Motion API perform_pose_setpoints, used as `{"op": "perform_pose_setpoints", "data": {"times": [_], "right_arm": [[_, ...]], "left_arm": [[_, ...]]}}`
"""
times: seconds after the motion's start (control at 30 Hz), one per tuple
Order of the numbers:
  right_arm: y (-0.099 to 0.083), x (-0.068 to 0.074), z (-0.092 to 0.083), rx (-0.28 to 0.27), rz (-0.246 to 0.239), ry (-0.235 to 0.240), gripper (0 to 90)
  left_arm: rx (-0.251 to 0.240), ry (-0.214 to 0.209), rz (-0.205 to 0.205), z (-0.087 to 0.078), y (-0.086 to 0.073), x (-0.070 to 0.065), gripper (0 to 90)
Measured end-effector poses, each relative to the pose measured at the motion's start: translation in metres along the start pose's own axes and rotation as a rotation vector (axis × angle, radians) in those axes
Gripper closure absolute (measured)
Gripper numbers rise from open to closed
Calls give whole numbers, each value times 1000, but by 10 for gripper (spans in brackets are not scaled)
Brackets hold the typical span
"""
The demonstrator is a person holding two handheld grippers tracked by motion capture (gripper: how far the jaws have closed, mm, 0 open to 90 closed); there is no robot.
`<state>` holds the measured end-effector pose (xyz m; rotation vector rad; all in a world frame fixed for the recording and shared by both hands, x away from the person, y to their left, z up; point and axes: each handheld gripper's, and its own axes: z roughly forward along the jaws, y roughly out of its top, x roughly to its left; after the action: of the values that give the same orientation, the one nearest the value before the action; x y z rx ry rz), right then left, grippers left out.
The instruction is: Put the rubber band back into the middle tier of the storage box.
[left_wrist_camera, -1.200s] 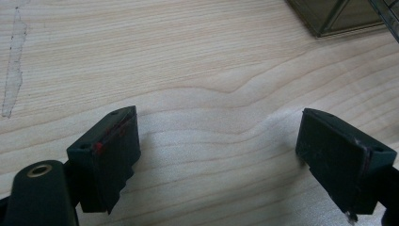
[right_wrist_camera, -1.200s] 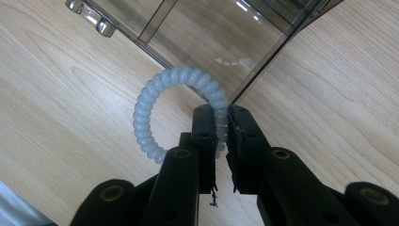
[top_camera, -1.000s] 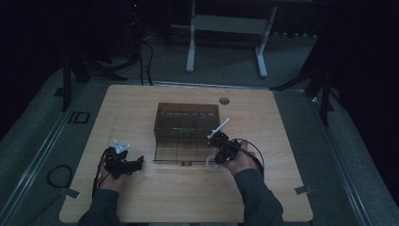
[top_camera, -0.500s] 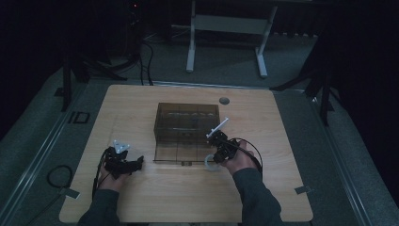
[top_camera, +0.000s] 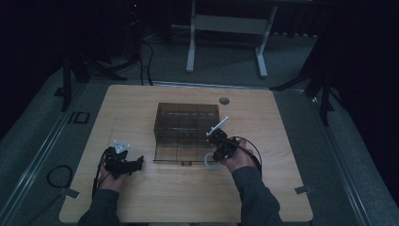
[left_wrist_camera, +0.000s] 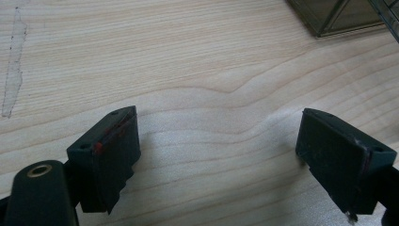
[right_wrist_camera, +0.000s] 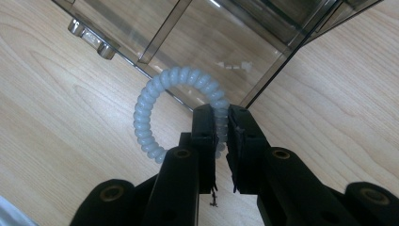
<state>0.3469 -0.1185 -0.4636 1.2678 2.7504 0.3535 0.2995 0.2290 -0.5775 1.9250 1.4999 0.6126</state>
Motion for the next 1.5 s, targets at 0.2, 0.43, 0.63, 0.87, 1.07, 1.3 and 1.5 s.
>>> {"op": "perform_pose_setpoints", "data": {"times": [0.2,0.43,0.63,0.87,1.07,1.3,1.5], "right_arm": [[2,-2,-2,-7,7,-3,816],[6,-4,-4,-20,12,-7,816],[10,-6,-4,-31,21,-15,817],[13,-8,-3,-38,36,-19,816],[16,-10,-1,-45,51,-22,816],[20,-11,1,-57,64,-26,817],[24,-11,6,-55,65,-43,817]], "left_arm": [[2,-1,2,0,0,0,140],[2,0,2,0,0,0,140],[2,0,2,0,0,0,140],[-2,0,-4,0,0,0,140],[0,-1,-3,0,0,0,140],[1,-1,-1,0,0,0,140],[2,-1,0,0,0,0,140]]}}
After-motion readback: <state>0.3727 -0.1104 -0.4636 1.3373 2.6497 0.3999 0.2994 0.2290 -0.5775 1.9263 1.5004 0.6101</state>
